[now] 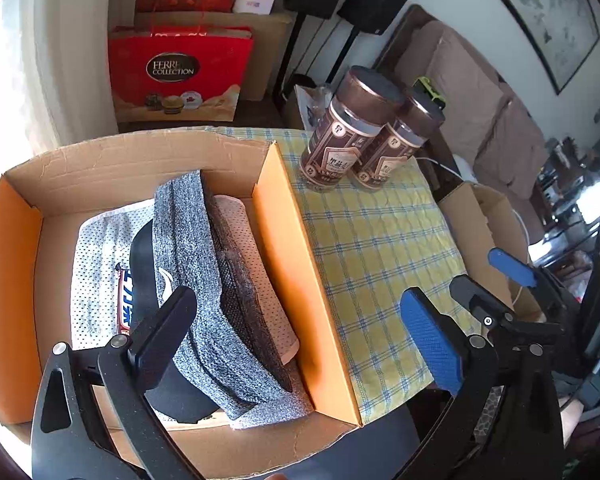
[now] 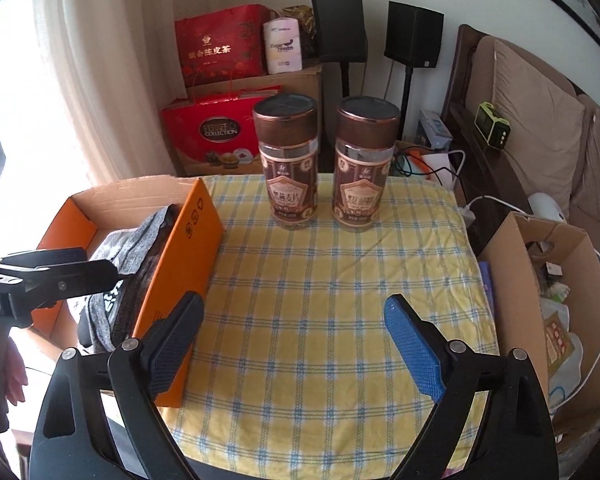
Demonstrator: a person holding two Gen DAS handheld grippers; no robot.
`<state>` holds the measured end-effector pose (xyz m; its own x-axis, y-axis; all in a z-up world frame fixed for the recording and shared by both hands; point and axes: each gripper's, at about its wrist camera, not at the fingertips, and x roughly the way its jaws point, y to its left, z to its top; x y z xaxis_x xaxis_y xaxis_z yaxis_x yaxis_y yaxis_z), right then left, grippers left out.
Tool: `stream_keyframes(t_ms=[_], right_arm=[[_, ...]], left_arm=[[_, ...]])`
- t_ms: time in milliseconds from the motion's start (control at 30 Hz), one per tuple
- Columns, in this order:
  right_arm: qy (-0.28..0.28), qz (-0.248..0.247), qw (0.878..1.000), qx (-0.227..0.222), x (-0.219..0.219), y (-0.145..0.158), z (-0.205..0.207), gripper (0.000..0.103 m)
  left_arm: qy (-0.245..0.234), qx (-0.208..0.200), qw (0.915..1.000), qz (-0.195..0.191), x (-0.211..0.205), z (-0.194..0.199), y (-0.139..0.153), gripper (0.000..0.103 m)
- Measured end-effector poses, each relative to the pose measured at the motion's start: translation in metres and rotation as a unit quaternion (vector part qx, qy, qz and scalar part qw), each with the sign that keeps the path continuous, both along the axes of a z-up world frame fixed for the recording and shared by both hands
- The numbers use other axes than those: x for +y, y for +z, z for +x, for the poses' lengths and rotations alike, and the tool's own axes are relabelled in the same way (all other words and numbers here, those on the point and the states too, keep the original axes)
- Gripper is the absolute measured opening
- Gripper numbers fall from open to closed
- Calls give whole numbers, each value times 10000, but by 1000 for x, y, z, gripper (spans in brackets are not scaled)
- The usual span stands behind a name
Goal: Organize objects
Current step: 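Withdraw both grippers from the box toward the two glass jars, then grasp one brown-lidded jar with the right gripper while the left gripper grasps the other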
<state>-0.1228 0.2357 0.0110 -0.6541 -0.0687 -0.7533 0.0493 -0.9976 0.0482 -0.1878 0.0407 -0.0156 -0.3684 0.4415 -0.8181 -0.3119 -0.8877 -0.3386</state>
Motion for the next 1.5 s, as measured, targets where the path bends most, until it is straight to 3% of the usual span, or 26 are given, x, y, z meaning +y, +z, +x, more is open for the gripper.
stream_keyframes(t_ms=[67,333,667,833,1067,1500], right_arm=[[-48,-27,10000,10,9,-1,-2,101],[-193,-47,9998,-18,35,-5,-18,101],[-345,-60,9994,-8,70,-9,-56,101],[-363,32,9991,212,83,-11,-78,100],[-181,37,9985,521,89,-16,-102,97],[127,148,9969,765,78,-37,-133,93]], left_arm=[[-1,89,9999,-102,7,1,1,103],[-104,335,9985,-429,35,-4,6,103],[-96,197,9992,-324,66,-42,2,103],[81,631,9973,-372,82,-67,9,103],[-41,1258,9891,-760,109,-85,6,103],[86,1441,9861,-827,124,-114,-8,103]])
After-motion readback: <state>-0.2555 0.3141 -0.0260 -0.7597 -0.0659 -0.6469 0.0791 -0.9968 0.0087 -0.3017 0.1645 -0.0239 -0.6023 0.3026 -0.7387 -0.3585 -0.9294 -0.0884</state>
